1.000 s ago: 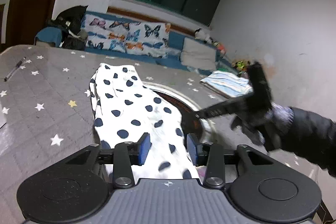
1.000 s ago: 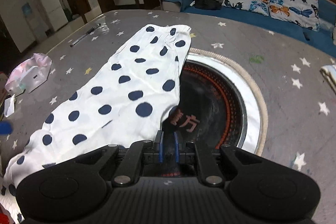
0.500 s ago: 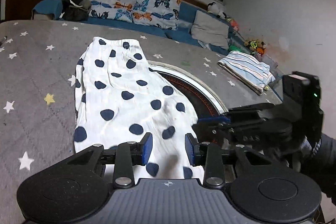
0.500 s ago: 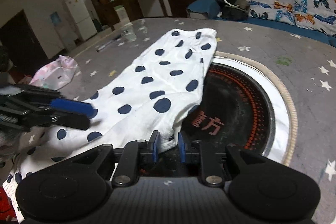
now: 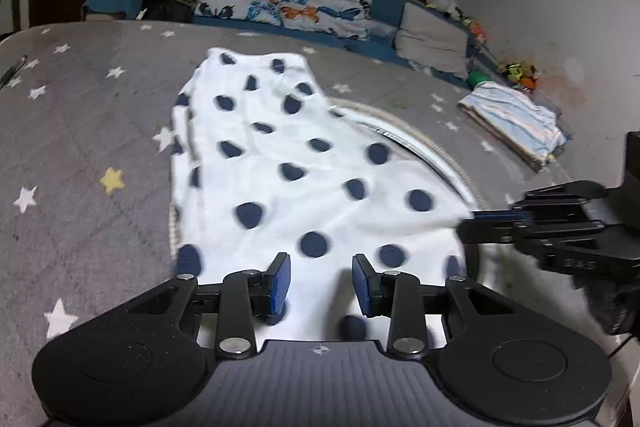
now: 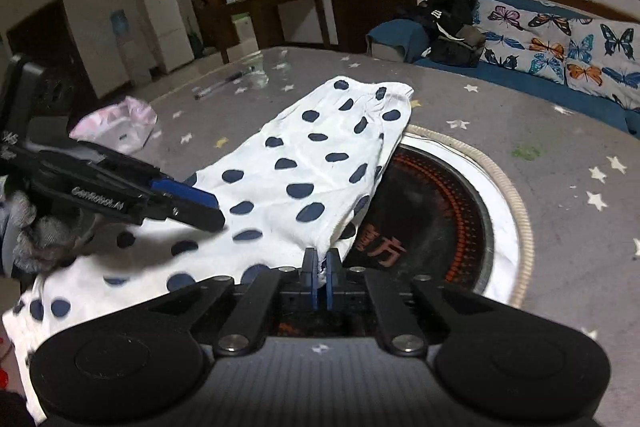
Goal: Fold clothes
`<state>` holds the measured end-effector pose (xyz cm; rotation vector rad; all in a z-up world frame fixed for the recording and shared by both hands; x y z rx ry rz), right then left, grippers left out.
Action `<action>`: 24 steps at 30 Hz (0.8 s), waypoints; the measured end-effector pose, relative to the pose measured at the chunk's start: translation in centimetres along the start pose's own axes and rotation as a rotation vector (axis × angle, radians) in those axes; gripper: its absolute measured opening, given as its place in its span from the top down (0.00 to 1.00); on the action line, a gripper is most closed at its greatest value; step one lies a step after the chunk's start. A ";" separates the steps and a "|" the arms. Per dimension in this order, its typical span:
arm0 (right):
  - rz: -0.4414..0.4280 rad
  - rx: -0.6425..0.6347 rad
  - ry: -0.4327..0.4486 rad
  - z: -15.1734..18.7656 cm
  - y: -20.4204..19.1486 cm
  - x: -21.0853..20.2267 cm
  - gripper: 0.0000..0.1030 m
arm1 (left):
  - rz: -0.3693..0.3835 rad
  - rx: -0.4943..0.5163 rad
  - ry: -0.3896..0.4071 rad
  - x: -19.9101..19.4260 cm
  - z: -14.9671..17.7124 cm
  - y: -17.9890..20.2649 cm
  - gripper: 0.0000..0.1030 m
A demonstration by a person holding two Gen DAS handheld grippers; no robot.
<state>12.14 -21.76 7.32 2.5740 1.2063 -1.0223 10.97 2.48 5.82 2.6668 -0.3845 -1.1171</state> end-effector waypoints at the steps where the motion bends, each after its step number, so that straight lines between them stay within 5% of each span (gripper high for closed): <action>1: 0.008 -0.005 -0.015 0.1 0.0 0.0 0.96 | -0.009 -0.001 -0.002 0.1 0.1 -0.2 0.65; 5: 0.072 -0.026 -0.060 0.2 0.1 0.1 0.94 | -0.009 -0.002 0.005 -0.6 0.1 -0.4 0.65; 8: 0.093 -0.034 -0.009 -0.8 -0.2 -0.8 0.92 | 0.002 0.017 0.026 -1.2 -0.4 0.0 0.64; 16: -0.014 -0.067 0.007 -3.4 -2.3 2.4 0.92 | 0.006 0.012 0.049 -0.2 -2.0 -0.3 0.63; 24: 0.036 -0.013 -0.062 -3.0 0.0 6.5 0.91 | -0.064 -0.035 0.044 1.6 -2.6 -4.0 0.70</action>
Point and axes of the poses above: each gripper's, at about its wrist camera, not at the fingertips, and x roughly the way its jaws point, y to its right, z to its underside, the point moved 1 cm from there along x, roughly the way its jaws point, and after that the axes turned 4 degrees about y, right-handed, at the moved point
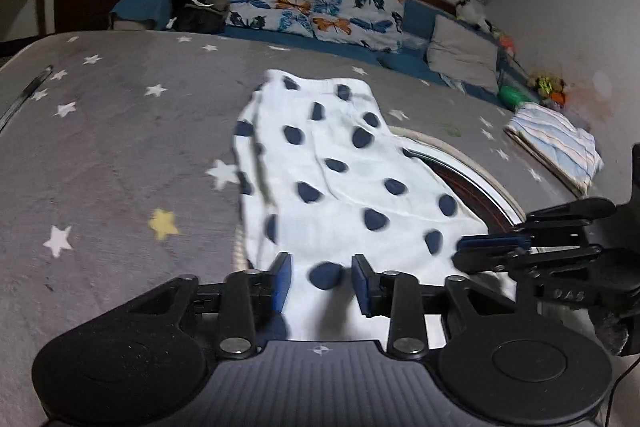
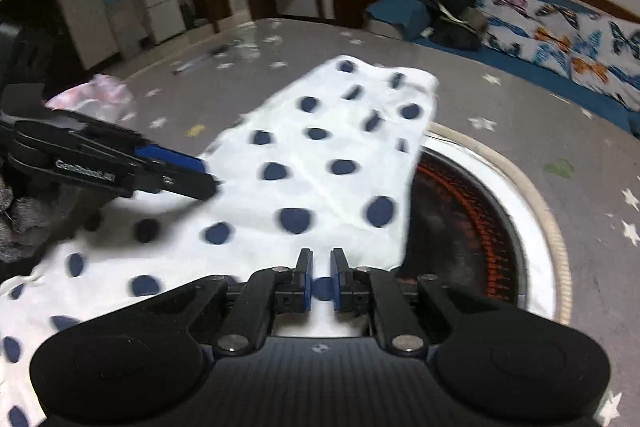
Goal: Fold clothes
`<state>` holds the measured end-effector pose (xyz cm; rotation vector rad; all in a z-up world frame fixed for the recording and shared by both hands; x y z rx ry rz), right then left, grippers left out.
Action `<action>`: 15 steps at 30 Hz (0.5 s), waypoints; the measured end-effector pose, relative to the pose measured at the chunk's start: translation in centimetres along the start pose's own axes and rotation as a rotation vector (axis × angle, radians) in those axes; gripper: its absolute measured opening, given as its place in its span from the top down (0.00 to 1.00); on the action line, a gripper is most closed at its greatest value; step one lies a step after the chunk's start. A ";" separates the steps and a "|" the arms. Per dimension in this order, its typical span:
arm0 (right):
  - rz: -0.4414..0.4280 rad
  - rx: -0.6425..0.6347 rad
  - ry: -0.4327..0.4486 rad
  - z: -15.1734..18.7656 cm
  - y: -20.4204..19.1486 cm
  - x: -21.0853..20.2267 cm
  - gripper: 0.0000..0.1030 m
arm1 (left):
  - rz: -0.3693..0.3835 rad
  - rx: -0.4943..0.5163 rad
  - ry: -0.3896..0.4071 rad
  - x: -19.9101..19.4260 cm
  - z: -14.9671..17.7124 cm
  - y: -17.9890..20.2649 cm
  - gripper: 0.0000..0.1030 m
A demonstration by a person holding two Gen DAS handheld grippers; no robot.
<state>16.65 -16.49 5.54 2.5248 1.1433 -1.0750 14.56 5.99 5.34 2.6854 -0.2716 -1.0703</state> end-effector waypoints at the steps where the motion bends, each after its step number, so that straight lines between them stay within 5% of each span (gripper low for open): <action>1: 0.007 0.015 0.007 -0.2 0.5 -0.2 0.91 | -0.005 -0.007 0.008 -0.1 -0.2 -0.3 0.70; 9: 0.010 0.021 0.061 -3.8 1.7 1.0 0.91 | 0.039 0.003 0.073 0.3 -2.1 0.2 0.70; 15: -0.010 -0.024 0.033 -7.0 1.3 5.4 0.91 | 0.019 -0.018 0.035 2.7 -2.4 -1.1 0.72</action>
Point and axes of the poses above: each gripper's, at about its wrist camera, not at the fingertips, and x roughly the way its jaws point, y to its right, z to its underside, the point moved 1 cm from there along x, roughly the way its jaws point, and after that the axes turned 4 degrees about y, right-handed, at the moved point
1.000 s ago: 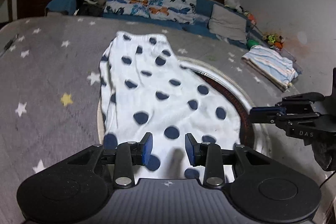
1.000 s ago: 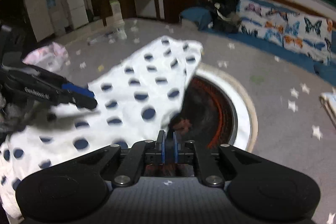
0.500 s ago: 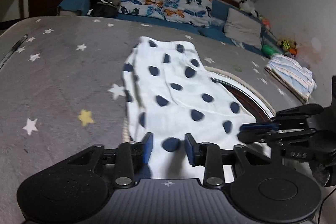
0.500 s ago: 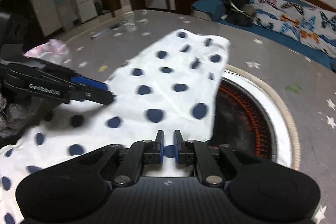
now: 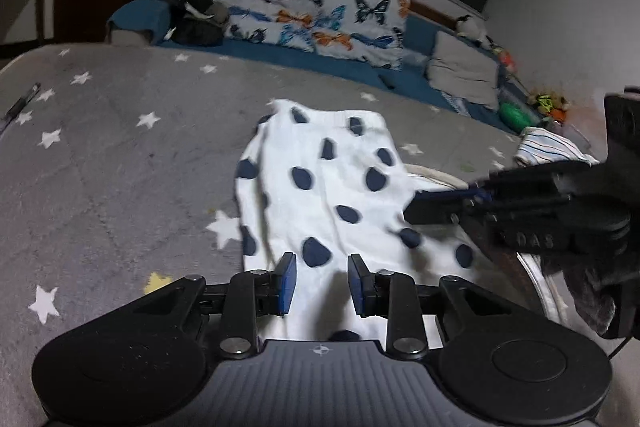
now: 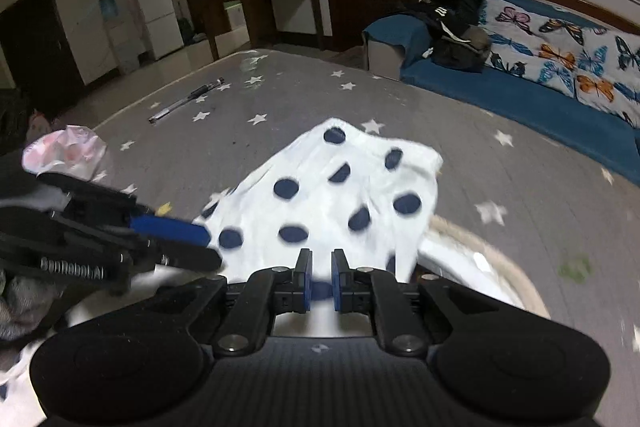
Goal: Fold clothes
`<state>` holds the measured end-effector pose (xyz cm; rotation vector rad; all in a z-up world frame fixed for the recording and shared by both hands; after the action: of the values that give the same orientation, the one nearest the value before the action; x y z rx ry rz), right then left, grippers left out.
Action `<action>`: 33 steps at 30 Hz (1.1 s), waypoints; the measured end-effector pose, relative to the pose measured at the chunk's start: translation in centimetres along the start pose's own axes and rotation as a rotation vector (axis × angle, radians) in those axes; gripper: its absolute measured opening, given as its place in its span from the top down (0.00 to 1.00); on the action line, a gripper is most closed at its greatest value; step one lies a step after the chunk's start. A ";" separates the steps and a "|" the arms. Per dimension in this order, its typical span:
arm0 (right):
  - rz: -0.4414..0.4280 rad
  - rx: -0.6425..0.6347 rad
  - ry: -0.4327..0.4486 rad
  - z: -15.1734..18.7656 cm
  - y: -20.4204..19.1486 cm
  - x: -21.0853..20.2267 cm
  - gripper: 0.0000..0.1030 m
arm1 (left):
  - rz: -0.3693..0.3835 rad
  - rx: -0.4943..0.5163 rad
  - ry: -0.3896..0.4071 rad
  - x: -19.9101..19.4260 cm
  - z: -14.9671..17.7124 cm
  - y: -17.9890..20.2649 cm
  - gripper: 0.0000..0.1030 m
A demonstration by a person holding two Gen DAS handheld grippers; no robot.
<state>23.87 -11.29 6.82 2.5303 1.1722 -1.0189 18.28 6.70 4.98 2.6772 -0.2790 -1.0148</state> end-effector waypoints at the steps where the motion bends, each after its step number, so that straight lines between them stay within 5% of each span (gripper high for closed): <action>1: 0.001 -0.006 -0.006 -0.5 0.1 0.8 0.91 | 0.007 -0.011 0.004 0.0 -0.1 -0.3 0.72; 7: 0.056 0.015 -0.042 -2.5 2.3 4.9 0.91 | -0.002 -0.034 0.028 0.1 -0.5 -1.4 0.71; 14: 0.104 0.107 0.034 -3.9 5.5 4.5 0.79 | -0.033 -0.064 0.053 -0.5 -1.0 -3.1 0.71; 17: 0.126 0.100 0.056 -3.7 5.9 3.8 0.60 | -0.025 -0.048 0.079 -1.4 -1.1 -2.8 0.70; 21: 0.111 0.144 0.068 -3.6 6.8 3.6 0.47 | 0.008 -0.030 0.085 -1.7 -1.1 -2.0 0.67; 30: 0.069 0.141 0.059 -3.2 6.7 5.9 0.48 | -0.012 -0.003 0.051 -1.1 0.0 -1.7 0.66; 33: 0.063 0.145 0.058 -3.4 6.6 6.1 0.76 | -0.023 -0.004 0.049 -1.2 0.3 -1.7 0.64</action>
<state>33.19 -10.65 4.63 2.7073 1.0613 -1.0578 17.28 8.62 4.95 2.7033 -0.2370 -0.9536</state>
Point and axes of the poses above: each gripper's, at about its wrist camera, not at the fingertips, and x roughly the way its jaws point, y to its right, z to its underside, the point moved 1 cm from there along x, roughly the way its jaws point, and after that the axes turned 4 degrees about y, right-handed, at the moved point
